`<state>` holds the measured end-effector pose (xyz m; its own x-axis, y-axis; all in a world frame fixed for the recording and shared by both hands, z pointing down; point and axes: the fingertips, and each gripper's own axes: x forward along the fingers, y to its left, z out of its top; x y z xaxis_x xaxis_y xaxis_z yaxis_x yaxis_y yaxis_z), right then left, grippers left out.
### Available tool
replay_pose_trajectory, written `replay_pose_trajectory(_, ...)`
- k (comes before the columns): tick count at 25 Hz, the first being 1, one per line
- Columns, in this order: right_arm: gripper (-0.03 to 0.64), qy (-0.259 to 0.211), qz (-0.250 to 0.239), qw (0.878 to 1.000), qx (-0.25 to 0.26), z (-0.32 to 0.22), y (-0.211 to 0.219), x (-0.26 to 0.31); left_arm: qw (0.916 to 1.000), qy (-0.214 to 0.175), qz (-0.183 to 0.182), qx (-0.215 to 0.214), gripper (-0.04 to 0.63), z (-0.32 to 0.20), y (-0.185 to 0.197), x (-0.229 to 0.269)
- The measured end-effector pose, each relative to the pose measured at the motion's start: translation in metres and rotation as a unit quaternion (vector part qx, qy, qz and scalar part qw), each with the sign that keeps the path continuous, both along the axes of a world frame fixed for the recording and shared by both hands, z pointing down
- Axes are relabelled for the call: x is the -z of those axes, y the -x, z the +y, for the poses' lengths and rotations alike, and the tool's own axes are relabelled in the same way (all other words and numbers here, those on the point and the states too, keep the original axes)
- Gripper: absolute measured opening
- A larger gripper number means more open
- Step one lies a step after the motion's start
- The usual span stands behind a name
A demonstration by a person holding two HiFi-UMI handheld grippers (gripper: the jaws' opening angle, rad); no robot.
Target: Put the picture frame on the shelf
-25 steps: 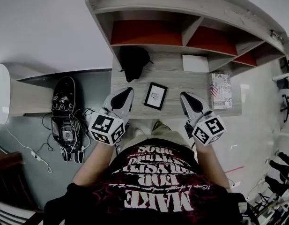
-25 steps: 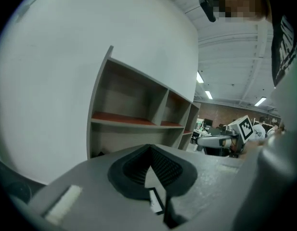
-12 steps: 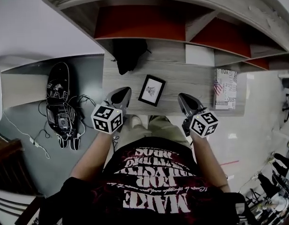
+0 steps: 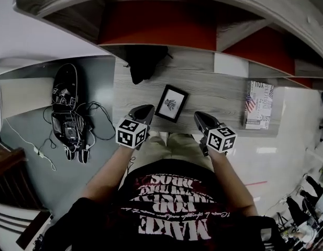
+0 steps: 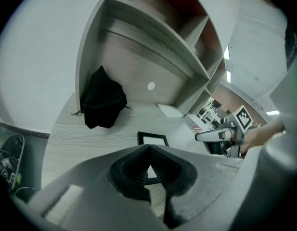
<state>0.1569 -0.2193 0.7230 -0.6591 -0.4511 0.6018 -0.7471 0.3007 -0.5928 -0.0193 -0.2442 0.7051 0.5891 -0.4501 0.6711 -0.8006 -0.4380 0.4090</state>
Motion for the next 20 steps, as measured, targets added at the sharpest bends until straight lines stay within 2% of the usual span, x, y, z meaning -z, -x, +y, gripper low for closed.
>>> replay_pose_trajectory(3,0.026,0.019,0.012,1.000,0.021,0.004,0.011,-0.021,0.9997,0.020,-0.003,-0.010,0.037,0.003,-0.006,-0.024)
replay_pose_trajectory(5,0.028,0.031,0.002,0.999,0.035,0.009,0.022,-0.033,0.9993,0.035,-0.006,-0.013,0.063,0.006,-0.008,-0.040)
replay_pose_trajectory(6,0.046,0.040,-0.004,0.998,0.042,0.012,0.029,-0.039,0.9989,0.043,-0.010,-0.017,0.082,0.009,-0.009,-0.048)
replay_pose_trajectory(7,0.112,0.050,-0.008,0.998,0.048,0.016,0.035,-0.045,0.9984,0.050,-0.014,-0.021,0.101,0.012,-0.010,-0.055)
replay_pose_trajectory(8,0.144,0.061,-0.011,0.997,0.052,0.018,0.041,-0.051,0.9979,0.058,-0.017,-0.025,0.118,0.015,-0.012,-0.062)
replay_pose_trajectory(12,0.155,0.095,-0.001,0.994,0.054,0.024,0.058,-0.072,0.9957,0.077,-0.027,-0.043,0.138,0.024,-0.017,-0.081)
replay_pose_trajectory(14,0.192,0.104,0.019,0.993,0.057,0.025,0.064,-0.080,0.9951,0.080,-0.031,-0.049,0.147,0.026,-0.018,-0.088)
replay_pose_trajectory(16,0.141,0.103,0.048,0.992,0.055,0.024,0.065,-0.085,0.9953,0.077,-0.033,-0.048,0.147,0.025,-0.018,-0.091)
replay_pose_trajectory(20,0.143,0.105,0.079,0.991,0.032,0.021,0.066,-0.087,0.9957,0.071,-0.038,-0.045,0.146,0.024,-0.019,-0.092)
